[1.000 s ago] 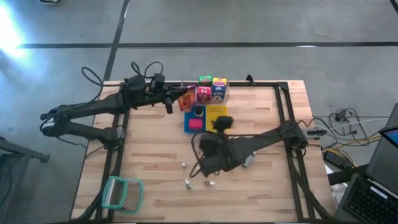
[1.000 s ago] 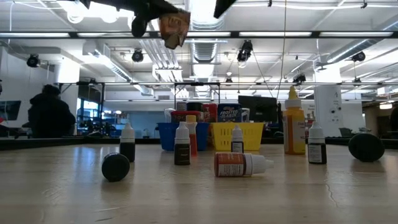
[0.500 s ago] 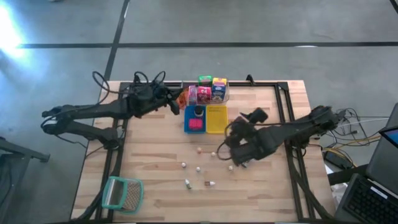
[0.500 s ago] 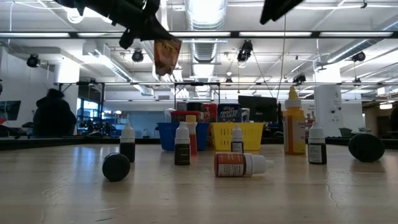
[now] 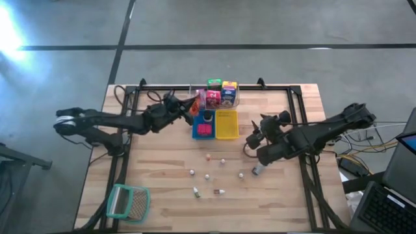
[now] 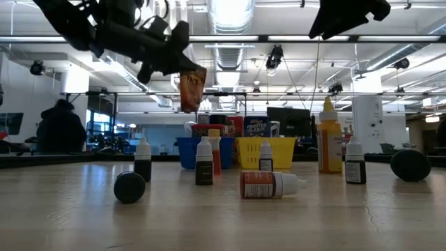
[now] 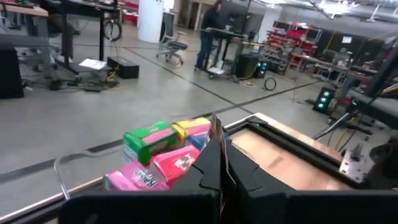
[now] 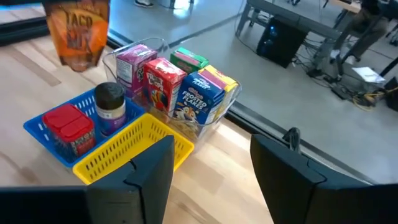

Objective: Pick & Place Kitchen Items
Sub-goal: Put the brown seasoning bag into the blue bin, then put the small black food coloring bottle into the yellow bin

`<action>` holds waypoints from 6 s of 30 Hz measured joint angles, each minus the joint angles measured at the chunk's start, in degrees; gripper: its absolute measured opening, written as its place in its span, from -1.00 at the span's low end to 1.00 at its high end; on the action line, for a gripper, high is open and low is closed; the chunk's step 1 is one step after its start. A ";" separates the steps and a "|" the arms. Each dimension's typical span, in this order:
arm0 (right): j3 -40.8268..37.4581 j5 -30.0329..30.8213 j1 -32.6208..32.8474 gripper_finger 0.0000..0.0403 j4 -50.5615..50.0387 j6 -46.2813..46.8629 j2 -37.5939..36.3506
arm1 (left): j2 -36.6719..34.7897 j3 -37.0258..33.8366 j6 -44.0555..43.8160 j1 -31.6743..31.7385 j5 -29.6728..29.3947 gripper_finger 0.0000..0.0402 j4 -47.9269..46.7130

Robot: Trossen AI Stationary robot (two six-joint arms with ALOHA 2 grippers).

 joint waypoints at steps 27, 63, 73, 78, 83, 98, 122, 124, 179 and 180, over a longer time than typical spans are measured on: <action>-6.52 -0.20 -0.02 -0.19 4.03 -0.84 -3.47 | 18.14 0.33 -6.95 -3.79 -8.58 -1.00 7.89; -5.50 -0.04 -0.02 -0.23 4.03 -2.95 -3.45 | 21.72 -0.06 -8.54 -3.81 -4.30 -0.82 4.75; -5.48 -0.07 -0.01 -0.16 4.01 -2.82 -3.45 | 17.76 0.03 -4.85 -3.79 -2.96 -0.39 4.80; -5.47 -0.07 -0.02 -0.08 4.01 -2.73 -3.45 | 12.89 0.01 -0.76 -3.79 -1.04 -0.34 4.69; -5.47 -0.09 0.00 -0.02 4.01 -2.75 -3.45 | 5.51 0.05 1.24 -3.79 3.16 -0.35 -0.84; -5.47 -0.13 0.00 0.06 5.67 -3.64 -3.45 | -21.71 -0.06 3.90 -3.81 15.37 -0.35 -33.71; -1.61 0.86 0.00 -0.18 6.48 -8.45 -3.63 | -32.65 0.84 3.94 -4.33 15.60 -0.35 -39.32; -1.04 -0.35 0.00 -0.20 6.41 -9.14 -3.63 | -32.26 0.84 4.78 -5.27 15.71 -0.35 -40.87; -0.77 -23.48 1.70 -0.33 35.22 -33.36 -1.89 | -37.21 0.90 -2.40 -29.84 -4.04 -0.36 -61.33; -0.75 -23.96 1.69 -0.32 35.59 -32.67 -1.25 | -37.23 0.90 -2.38 -29.84 -4.04 -0.36 -61.34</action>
